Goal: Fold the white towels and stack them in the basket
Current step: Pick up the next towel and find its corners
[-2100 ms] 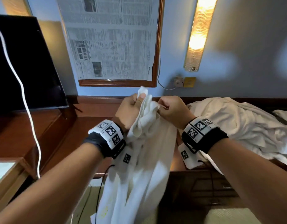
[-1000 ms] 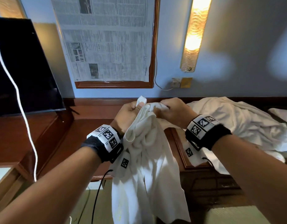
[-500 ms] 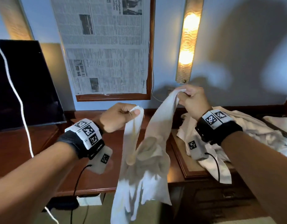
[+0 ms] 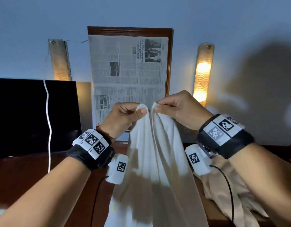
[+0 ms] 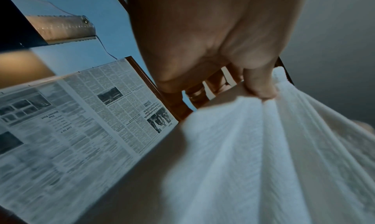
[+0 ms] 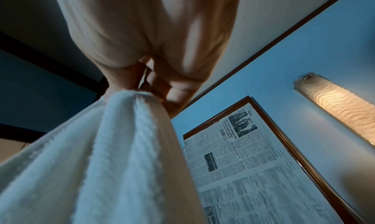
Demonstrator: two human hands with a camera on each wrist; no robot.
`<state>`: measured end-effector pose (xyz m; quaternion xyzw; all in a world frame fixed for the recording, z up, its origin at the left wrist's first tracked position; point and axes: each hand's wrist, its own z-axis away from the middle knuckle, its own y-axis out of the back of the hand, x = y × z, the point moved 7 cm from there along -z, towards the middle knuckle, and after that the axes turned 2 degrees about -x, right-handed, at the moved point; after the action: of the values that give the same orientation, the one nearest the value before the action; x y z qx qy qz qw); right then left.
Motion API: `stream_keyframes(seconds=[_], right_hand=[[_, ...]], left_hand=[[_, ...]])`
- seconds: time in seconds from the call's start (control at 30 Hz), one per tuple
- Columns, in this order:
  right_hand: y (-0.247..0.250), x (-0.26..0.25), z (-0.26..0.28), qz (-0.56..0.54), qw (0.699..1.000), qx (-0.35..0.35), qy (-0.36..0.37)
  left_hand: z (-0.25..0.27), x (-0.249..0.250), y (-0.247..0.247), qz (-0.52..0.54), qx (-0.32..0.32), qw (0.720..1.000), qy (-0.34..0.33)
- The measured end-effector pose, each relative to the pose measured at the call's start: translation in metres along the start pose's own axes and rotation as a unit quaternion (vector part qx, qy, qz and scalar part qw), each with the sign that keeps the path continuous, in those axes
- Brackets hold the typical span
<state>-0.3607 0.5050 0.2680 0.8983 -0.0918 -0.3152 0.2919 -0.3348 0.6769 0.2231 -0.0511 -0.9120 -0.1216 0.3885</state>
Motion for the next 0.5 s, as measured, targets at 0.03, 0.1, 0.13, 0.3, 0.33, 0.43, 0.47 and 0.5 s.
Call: stream_keyframes(seconds=[0.03,0.1,0.13,0.3,0.33,0.43,0.47,0.5], right_hand=[[-0.001,-0.004,-0.003,0.003,1.0,-0.001,0.01],[-0.002,-0.011,-0.007,0.0,1.0,0.006,0.029],[-0.002,-0.014,-0.008,-0.004,0.999,0.014,0.038],[-0.003,-0.02,-0.011,-0.029,0.998,0.021,0.05],[-0.004,-0.02,-0.011,-0.032,0.998,0.018,0.05],[-0.009,-0.016,-0.007,-0.059,0.997,0.011,0.04],[-0.011,-0.015,-0.007,-0.07,0.997,0.01,0.037],[-0.013,-0.013,-0.007,-0.086,0.996,0.006,0.03]], left_hand=[[0.0,0.005,0.0,0.007,0.002,1.0,-0.011],[-0.001,0.013,-0.003,0.028,-0.005,0.999,-0.027],[-0.001,0.015,-0.005,0.044,-0.012,0.999,-0.031],[-0.004,0.016,-0.008,0.087,-0.025,0.995,-0.031],[-0.004,0.014,-0.008,0.091,-0.025,0.995,-0.027],[-0.005,0.007,-0.01,0.097,-0.03,0.995,-0.007],[-0.005,0.006,-0.012,0.099,-0.03,0.995,-0.001],[-0.004,0.004,-0.013,0.102,-0.033,0.994,0.004]])
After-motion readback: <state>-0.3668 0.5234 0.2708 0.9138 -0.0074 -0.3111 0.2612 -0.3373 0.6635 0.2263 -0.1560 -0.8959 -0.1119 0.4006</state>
